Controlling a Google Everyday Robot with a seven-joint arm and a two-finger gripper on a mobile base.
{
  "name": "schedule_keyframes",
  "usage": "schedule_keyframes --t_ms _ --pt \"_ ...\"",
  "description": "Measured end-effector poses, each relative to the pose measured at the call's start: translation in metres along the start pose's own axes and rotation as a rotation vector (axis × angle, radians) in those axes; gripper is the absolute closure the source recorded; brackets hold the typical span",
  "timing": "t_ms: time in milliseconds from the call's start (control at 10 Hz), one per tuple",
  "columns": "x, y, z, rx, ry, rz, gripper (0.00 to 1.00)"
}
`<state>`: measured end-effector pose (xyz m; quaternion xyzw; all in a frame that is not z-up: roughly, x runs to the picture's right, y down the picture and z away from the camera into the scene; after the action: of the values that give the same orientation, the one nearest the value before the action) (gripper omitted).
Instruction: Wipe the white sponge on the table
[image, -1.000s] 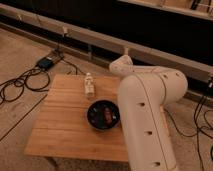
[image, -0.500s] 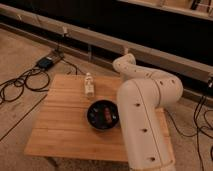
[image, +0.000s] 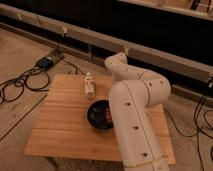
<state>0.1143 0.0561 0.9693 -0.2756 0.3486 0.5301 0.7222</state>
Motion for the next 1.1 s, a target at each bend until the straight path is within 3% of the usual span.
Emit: schedule_keyframes --t_ms 300,500,800,1100 --pt "0.013 0.045 -0.008 -0.066 0.026 -0.036 1.0" --pt "0.038 0.056 -0.013 -0.078 0.072 -0.04 1.0" --pt "0.083 0.031 -0.012 -0.05 0.149 0.002 1.0" --pt "0.116 -0.016 -0.006 -0.006 0.196 0.081 1.0"
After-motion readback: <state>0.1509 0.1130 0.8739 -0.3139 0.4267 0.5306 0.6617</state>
